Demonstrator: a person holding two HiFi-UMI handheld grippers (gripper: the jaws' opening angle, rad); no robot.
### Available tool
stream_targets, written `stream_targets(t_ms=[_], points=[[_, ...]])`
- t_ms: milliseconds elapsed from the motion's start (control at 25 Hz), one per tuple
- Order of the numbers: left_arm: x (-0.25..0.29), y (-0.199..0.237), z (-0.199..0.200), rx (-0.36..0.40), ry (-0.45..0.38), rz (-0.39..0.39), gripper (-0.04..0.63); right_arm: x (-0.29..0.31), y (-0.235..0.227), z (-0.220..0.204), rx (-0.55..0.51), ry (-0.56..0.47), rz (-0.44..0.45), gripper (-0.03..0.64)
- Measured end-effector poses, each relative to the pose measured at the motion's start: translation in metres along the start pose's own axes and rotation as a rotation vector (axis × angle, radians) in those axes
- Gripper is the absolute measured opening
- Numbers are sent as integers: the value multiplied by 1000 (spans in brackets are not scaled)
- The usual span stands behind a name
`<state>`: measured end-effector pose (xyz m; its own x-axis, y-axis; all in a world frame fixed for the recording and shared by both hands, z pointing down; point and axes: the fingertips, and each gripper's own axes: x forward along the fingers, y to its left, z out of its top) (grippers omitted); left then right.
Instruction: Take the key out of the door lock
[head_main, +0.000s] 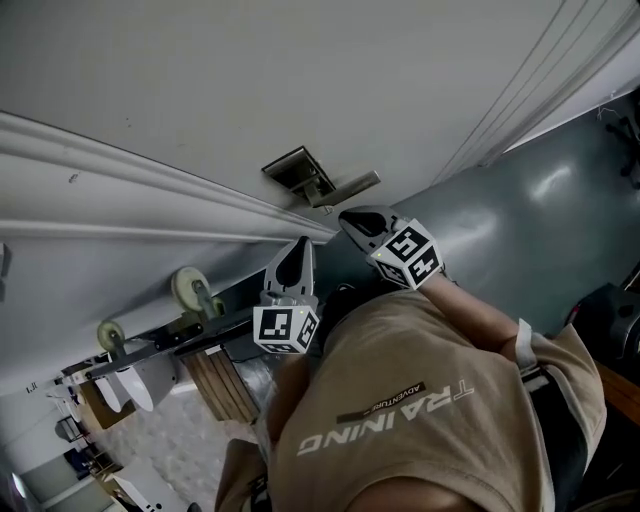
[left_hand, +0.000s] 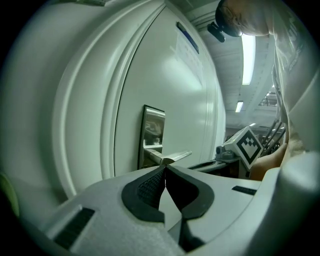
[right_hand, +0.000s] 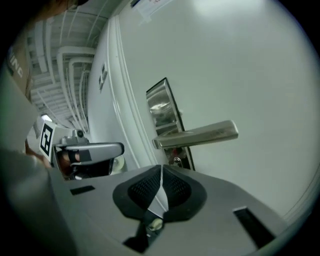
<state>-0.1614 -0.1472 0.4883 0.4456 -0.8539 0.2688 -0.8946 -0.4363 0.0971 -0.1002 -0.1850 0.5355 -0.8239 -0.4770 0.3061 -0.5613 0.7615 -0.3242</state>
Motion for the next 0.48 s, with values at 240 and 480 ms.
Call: stream_targets(t_ms=[240, 480], points=[[-20, 17, -1, -24, 12, 25, 9, 19, -12, -17, 635, -90, 71, 18], [-35, 23, -1, -43, 14, 25, 9, 21, -19, -19, 915, -149, 75, 101]])
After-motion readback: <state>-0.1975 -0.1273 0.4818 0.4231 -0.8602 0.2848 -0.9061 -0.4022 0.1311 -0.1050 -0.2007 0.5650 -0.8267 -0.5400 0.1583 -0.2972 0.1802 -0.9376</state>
